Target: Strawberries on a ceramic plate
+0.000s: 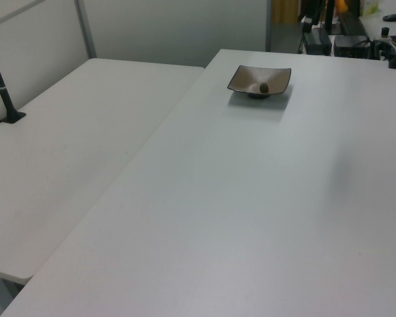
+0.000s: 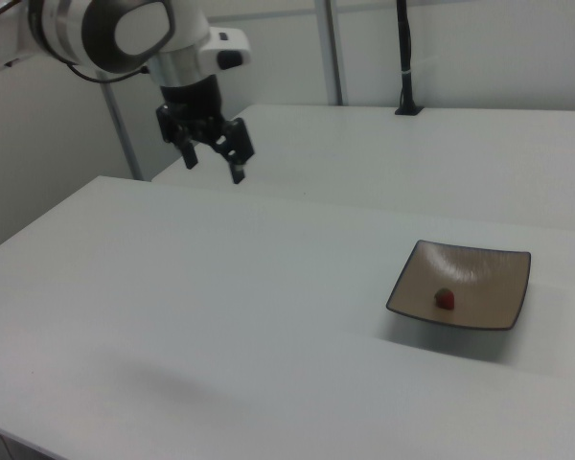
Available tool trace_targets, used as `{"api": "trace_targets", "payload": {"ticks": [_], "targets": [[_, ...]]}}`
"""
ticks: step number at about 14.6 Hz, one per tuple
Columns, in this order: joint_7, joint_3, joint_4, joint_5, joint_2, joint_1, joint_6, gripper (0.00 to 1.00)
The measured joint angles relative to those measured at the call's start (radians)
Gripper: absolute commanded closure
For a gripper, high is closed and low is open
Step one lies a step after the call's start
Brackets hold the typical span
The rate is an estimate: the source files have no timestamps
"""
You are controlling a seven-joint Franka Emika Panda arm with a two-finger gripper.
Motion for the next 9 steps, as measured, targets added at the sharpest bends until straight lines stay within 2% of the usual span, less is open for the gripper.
{"api": "trace_targets", "payload": {"ticks": [4,6,9], "targets": [[0.116,0.003,-0.011,0.000,0.001,0.084,0.000,0.00],[0.121,0.022,-0.016,-0.003,0.004,0.098,0.000,0.00],[0.123,0.051,-0.025,-0.041,0.013,0.103,0.000,0.00]]}}
